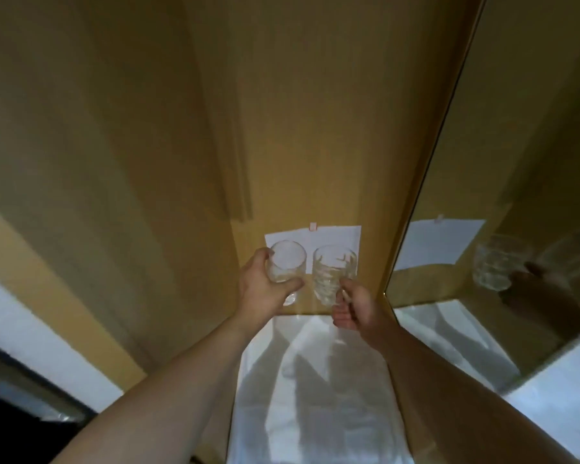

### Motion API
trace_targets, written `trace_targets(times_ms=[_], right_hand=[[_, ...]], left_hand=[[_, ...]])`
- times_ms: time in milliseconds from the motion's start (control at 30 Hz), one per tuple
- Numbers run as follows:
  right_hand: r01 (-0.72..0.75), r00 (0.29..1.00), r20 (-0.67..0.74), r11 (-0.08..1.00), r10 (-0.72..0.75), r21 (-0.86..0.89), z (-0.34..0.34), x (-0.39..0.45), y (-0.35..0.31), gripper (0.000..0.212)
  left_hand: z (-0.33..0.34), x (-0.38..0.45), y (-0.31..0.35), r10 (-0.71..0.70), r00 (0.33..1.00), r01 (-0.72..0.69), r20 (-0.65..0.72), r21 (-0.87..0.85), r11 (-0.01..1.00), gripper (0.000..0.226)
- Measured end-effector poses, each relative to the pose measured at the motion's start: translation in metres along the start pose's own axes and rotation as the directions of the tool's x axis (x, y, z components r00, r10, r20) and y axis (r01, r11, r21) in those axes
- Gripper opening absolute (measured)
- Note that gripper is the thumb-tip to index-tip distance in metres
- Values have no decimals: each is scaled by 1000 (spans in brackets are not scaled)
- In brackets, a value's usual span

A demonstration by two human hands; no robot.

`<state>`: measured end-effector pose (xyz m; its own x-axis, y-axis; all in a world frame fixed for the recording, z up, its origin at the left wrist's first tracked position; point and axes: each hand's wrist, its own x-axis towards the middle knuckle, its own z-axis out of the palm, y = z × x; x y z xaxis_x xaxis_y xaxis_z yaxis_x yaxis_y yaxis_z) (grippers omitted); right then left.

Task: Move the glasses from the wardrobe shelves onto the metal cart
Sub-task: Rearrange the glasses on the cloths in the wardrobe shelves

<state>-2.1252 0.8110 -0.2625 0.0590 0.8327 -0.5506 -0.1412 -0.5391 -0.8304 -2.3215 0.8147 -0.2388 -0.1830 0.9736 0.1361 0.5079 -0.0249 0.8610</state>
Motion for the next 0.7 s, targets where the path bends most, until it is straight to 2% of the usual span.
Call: trace_targets(times_ms=[167, 300, 467, 700], right_hand=[[144, 989, -7, 987, -145, -78, 8, -61, -32, 46], [221, 975, 3, 972, -222, -81, 8, -107, -46, 42], [264, 965, 5, 963, -264, -53, 7, -152, -41, 37], [274, 962, -7, 962, -274, -17, -7, -208, -17, 44]], left_hand=[[-37, -17, 37, 68, 995, -71, -73, -35, 997, 77], [-71, -33, 64, 112, 992, -117, -54, -99, 988, 70], [-104, -55, 91, 166, 984, -177, -68, -202, 963, 63], [-117, -100, 106, 160, 987, -151, -11, -399, 904, 62]])
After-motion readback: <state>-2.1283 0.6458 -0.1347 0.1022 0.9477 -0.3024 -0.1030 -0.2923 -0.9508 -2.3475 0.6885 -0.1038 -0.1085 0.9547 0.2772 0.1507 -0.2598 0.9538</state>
